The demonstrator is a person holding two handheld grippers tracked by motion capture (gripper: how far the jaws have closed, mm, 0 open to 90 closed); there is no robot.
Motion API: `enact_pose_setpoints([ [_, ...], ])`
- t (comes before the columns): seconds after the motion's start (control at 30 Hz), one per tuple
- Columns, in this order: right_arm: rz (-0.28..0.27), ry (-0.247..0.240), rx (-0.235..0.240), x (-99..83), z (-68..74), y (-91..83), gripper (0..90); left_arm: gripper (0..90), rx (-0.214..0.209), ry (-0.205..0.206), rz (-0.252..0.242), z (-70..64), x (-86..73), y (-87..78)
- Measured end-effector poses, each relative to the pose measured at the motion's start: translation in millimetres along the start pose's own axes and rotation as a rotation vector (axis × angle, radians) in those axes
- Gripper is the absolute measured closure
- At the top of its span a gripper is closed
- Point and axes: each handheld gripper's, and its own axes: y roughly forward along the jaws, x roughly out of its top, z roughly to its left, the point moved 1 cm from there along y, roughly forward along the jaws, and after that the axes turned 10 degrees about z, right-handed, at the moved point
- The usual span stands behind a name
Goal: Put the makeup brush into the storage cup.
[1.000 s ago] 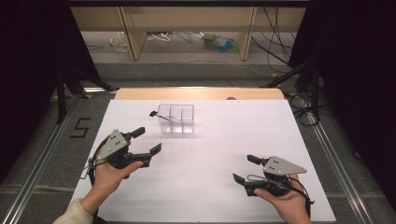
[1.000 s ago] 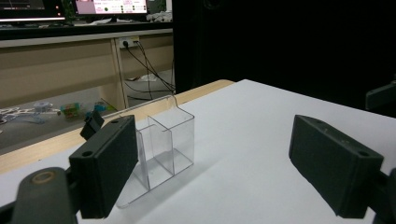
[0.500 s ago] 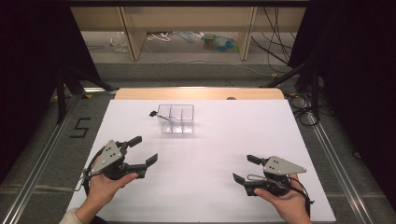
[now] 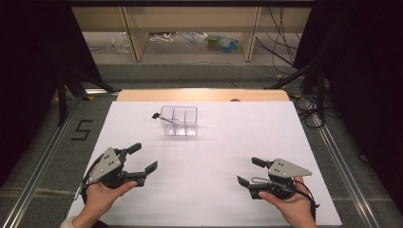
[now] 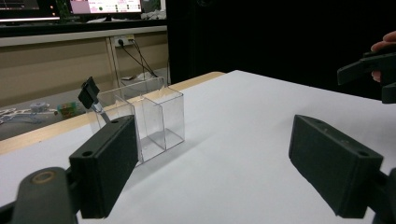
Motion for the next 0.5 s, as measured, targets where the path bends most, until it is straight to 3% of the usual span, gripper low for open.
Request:
enact_pose_setpoints([
  [0.17, 0.021, 0.012, 0.0, -0.7, -0.6, -0.7, 18.9, 15.5, -0.009, 0.014, 0.008, -0.4, -0.2, 2.2],
  [0.2, -0.014, 0.004, -0.006, -0.8, -1.5, 1.8, 19.0, 15.6, -0.007, 0.014, 0.009, 0.0, -0.4, 2.3],
  [0.23, -0.014, 0.005, -0.006, -1.0, -1.8, 2.0, 18.9, 15.6, -0.004, 0.015, 0.012, 0.5, -0.5, 2.1],
  [0.3, 0.013, 0.004, -0.01, -1.1, -2.4, -0.1, 18.9, 15.6, -0.003, 0.012, 0.013, 0.8, -0.8, 2.5],
  [0.5, 0.026, 0.019, -0.001, -1.4, -2.1, -0.5, 18.9, 15.6, -0.008, 0.013, 0.016, -0.7, -1.0, 3.4],
])
